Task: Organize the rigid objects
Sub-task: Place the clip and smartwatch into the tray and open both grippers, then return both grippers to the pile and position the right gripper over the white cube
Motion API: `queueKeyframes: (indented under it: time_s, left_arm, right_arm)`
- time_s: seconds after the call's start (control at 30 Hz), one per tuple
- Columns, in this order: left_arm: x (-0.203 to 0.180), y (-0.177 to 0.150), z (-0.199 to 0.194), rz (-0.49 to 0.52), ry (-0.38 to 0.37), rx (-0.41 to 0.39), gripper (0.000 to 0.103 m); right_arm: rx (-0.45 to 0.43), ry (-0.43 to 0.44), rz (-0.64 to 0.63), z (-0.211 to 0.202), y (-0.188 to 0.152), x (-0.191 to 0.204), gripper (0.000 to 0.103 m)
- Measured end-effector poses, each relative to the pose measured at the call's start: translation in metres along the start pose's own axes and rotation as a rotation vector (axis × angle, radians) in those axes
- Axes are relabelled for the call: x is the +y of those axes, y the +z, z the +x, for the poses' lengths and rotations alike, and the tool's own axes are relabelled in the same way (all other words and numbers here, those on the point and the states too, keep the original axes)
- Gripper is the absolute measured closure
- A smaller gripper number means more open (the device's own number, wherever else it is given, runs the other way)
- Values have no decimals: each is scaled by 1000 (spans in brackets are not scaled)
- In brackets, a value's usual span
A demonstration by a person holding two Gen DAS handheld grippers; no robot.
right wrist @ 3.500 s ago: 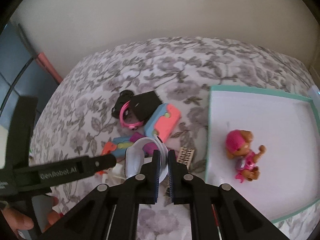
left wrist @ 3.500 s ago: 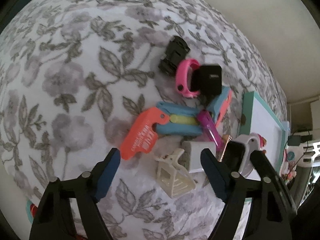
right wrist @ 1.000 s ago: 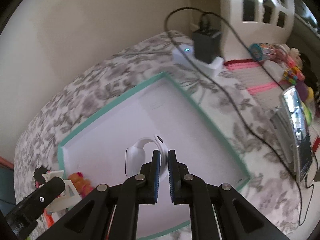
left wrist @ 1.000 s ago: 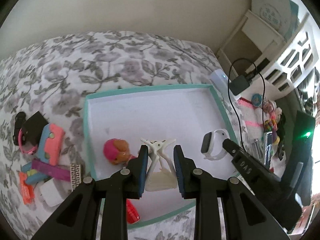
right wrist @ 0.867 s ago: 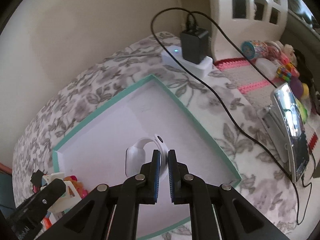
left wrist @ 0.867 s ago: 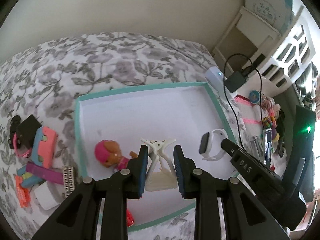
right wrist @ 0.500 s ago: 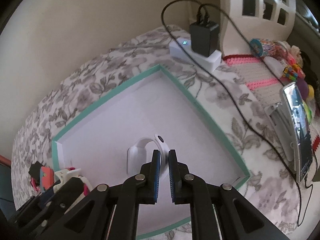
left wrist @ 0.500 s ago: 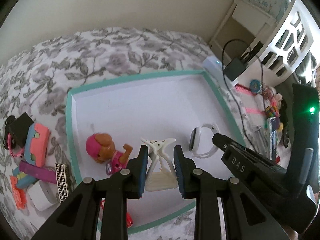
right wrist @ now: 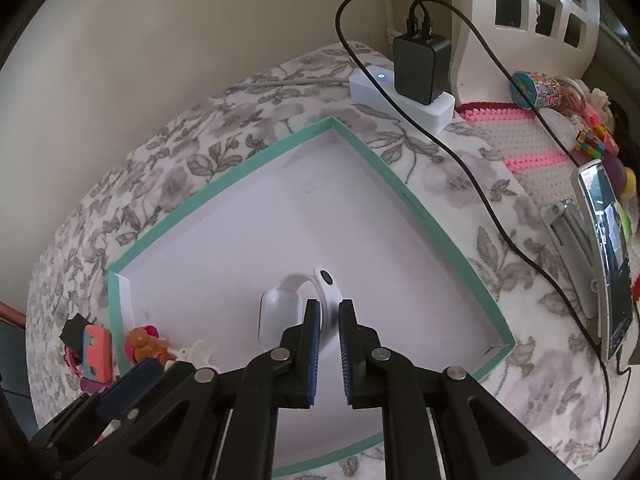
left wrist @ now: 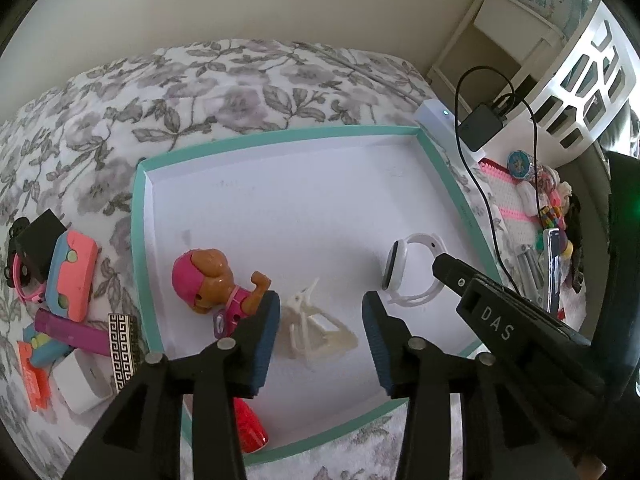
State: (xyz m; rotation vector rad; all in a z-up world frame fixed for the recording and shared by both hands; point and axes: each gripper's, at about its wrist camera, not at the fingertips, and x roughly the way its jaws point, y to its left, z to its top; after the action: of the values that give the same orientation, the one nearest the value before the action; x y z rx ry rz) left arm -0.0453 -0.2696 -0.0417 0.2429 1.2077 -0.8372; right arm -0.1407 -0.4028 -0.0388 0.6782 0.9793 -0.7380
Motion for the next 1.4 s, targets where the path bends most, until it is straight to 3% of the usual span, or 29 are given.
queueKeyframes:
  time_s: [0.27, 0.47, 0.53, 0.67, 0.87, 1.07, 1.13, 1.23, 1.27, 1.4]
  left_arm:
    - [8, 6, -14, -34, -12, -20, 58]
    - [37, 12, -30, -120, -8, -54, 49]
    - [49, 14, -36, -150, 15, -66, 48]
    - [67, 16, -43, -187, 68, -80, 40]
    - [94, 15, -49, -234, 146, -104, 26]
    - [113, 13, -52, -268, 200, -111, 23]
    - [120, 12, -55, -283, 217, -117, 13]
    - [128, 12, -58, -299, 242, -126, 13]
    - [130, 11, -60, -334, 299, -100, 13]
    - [142, 9, -67, -343, 346, -106, 12]
  right_arm:
    - [-14, 0, -13, -4, 1, 2, 91]
    - [-14, -14, -25, -3, 0, 5, 64]
    - [-18, -15, -33, -3, 0, 7, 61]
    - [-25, -30, -64, -4, 0, 13, 41]
    - [-40, -29, -142, -4, -5, 30, 36]
    - [-62, -20, -182, -6, -9, 42, 25]
    - [-72, -16, -186, -8, -10, 44, 22]
    - [-83, 17, -176, -10, -11, 48, 17]
    - [-84, 34, -174, -11, -12, 50, 16]
    - [-88, 62, -202, -13, -16, 63, 6]
